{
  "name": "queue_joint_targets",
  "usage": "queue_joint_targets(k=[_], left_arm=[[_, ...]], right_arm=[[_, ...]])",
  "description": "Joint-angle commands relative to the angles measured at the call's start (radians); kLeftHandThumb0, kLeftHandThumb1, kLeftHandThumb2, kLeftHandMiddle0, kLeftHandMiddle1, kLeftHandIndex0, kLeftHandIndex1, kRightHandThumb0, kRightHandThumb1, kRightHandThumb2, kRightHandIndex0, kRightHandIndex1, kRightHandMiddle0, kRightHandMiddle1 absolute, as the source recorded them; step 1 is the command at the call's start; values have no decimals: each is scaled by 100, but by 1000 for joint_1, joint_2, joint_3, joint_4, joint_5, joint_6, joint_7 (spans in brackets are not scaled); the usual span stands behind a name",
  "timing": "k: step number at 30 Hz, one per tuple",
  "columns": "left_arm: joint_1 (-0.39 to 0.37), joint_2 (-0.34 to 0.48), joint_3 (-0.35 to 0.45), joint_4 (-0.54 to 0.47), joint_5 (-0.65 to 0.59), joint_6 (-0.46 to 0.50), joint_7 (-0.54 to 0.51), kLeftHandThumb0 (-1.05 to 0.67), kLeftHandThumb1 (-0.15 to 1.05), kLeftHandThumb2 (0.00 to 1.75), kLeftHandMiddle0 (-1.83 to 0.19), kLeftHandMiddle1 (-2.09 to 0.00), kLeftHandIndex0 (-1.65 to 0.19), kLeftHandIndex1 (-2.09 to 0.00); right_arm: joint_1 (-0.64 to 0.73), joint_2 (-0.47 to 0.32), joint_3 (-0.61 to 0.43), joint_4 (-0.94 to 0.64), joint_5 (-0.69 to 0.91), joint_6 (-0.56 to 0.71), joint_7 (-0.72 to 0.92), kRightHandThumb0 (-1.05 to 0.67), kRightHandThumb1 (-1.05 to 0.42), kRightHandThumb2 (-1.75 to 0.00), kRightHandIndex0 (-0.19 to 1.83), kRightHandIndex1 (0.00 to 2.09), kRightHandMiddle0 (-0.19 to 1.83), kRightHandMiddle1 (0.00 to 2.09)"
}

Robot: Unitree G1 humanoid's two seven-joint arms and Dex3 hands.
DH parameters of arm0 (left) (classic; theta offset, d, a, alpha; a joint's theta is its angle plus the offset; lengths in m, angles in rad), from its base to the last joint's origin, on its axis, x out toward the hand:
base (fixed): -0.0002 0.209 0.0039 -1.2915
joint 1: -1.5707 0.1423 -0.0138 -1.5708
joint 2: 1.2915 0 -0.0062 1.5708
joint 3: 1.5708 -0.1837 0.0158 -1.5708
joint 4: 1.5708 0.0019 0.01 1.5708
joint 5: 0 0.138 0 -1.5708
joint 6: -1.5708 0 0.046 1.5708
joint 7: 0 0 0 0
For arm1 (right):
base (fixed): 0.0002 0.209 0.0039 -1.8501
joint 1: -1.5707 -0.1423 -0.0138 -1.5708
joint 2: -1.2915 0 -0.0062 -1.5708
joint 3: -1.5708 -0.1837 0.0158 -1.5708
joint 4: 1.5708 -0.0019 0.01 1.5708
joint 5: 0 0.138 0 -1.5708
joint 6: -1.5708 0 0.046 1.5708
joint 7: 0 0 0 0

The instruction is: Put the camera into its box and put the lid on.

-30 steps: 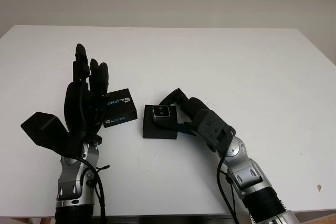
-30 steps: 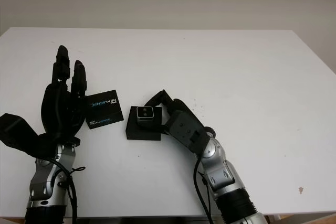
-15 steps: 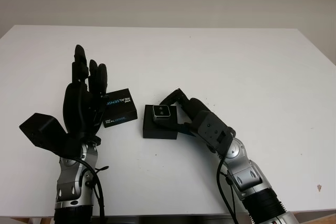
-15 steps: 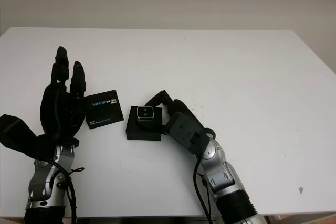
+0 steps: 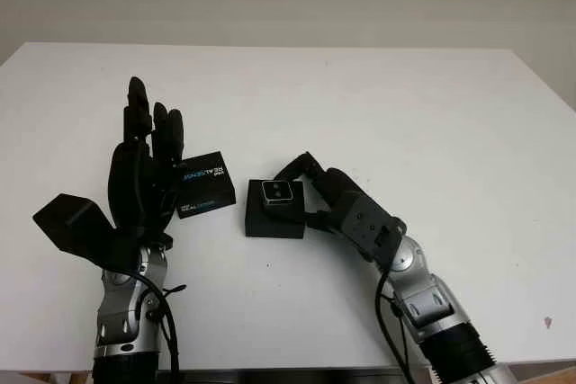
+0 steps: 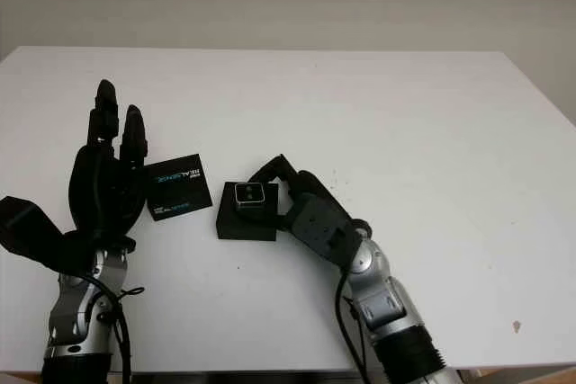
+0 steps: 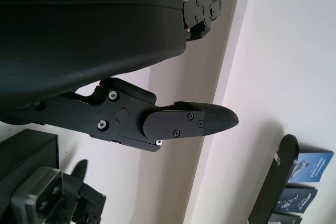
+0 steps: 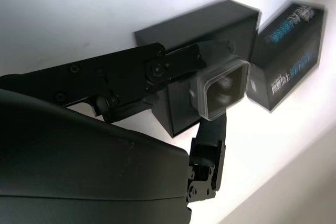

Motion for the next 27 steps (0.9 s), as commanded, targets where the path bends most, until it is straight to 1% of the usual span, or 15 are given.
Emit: queue_joint_targets(k=[1,4,6,11,18,21,23,27], left_arm=[[4,12,1,-21,-4,3,-6,-53,105,39,14,-6,18,-5],[3,9,1,-21,-3,4,-1,-52,105,40,14,-6,18,-5],[1,7,0,-17,-1,0,-2,-53,105,39,14,-6,17,-5],[1,13,2,-15,-8,1,-19,-54,105,38,15,-5,19,-5],[-1,9,2,-18,5,1,-8,-53,105,40,14,-6,17,-6],[-1,8,1,-26,0,11,-3,-53,105,38,14,-6,17,-6],[-3,7,3,-25,-6,11,-7,-53,105,39,14,-5,18,-5],[-4,13,4,-27,5,12,2,-54,105,39,14,-6,17,-5]], right_arm=[[-27,-55,-4,-44,-33,5,20,-61,-91,-5,-1,6,3,46],[-55,-90,-21,-109,-49,27,57,-61,-88,-5,0,6,11,29],[-64,-103,-28,-145,-54,45,76,-61,-87,-5,1,6,14,23],[-59,-122,-47,-199,-33,51,113,-61,-86,-5,1,6,18,19],[-56,-128,-50,-199,-25,31,113,-60,-87,-5,1,5,20,15],[-58,-118,-65,-187,-12,9,87,-61,-87,-6,1,6,21,14],[-58,-92,-90,-171,20,-12,48,-60,-89,-6,6,8,25,15],[-63,-39,-148,-122,103,-37,-16,-58,-99,-9,13,11,28,16]])
